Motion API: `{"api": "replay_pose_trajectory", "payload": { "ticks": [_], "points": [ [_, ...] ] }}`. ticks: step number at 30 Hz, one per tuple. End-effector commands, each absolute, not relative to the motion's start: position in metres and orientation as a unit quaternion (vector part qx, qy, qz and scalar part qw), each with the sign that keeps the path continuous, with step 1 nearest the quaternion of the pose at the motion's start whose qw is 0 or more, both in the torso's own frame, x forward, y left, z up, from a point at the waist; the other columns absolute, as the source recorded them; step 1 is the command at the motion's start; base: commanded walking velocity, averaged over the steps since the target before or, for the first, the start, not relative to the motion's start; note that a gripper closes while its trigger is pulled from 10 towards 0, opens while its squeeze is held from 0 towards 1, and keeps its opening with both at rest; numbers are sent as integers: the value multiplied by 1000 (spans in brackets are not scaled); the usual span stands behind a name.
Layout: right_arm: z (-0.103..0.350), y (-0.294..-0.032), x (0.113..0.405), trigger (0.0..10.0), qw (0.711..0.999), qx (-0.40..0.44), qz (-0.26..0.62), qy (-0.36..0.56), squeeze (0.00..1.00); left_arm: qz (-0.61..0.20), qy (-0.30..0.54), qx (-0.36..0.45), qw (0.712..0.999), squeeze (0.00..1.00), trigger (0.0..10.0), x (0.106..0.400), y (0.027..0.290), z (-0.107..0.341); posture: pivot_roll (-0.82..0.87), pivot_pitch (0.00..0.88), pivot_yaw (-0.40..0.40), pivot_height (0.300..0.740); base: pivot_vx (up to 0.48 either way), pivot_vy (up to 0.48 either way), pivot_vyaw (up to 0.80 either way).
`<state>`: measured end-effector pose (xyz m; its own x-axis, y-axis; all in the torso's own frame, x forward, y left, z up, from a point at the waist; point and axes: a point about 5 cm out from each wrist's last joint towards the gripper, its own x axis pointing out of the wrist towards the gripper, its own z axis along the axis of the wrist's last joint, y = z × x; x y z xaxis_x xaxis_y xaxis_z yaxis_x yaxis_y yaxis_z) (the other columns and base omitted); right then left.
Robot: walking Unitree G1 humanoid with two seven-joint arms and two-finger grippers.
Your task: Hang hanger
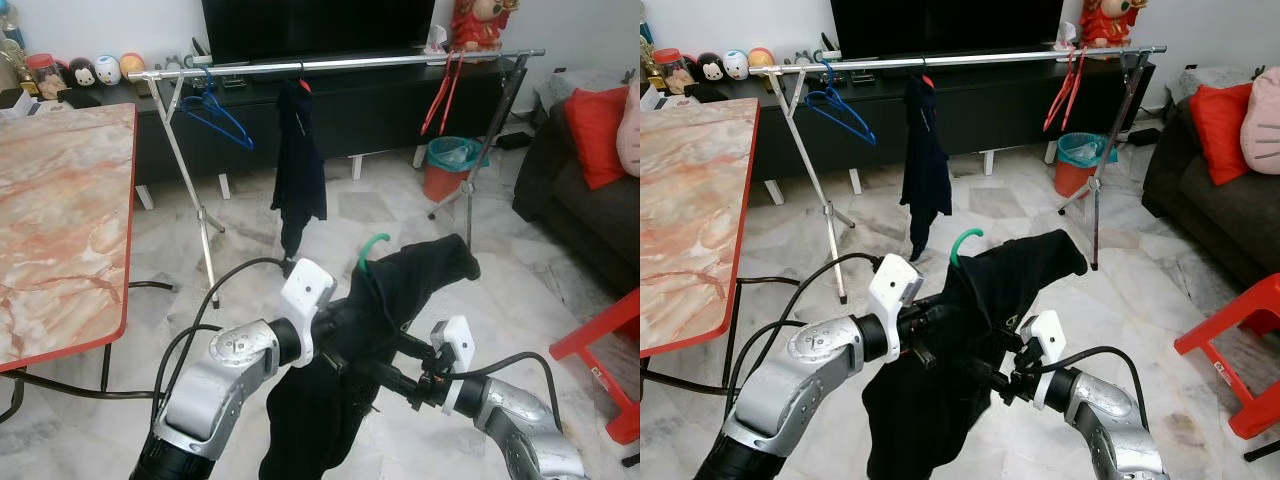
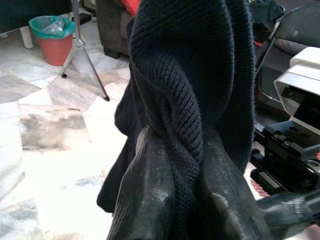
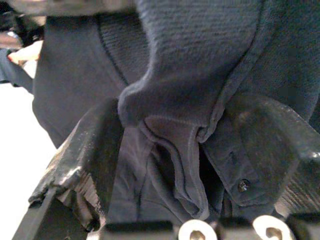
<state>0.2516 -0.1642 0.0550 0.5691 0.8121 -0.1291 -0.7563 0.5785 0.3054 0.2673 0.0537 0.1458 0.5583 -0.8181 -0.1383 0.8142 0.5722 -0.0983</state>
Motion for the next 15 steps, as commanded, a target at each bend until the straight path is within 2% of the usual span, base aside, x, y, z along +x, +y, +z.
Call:
{"api": "replay_pose_trajectory", "payload": {
  "ticks": [1,6,15],
  "points": [
    [62,-164,257,10000,885,103,441,110,0,-483,63,-11,873,0,10000,263,49,156,-20,0,-36,740,0,0,0],
    [62,-156,244,10000,846,128,500,136,0,-481,64,-9,874,0,10000,263,51,155,-20,0,-37,740,0,0,0],
    [63,-160,242,10000,841,129,505,142,0,-486,61,-8,872,0,10000,262,49,155,-26,0,-36,740,0,0,0]
  ]
}}
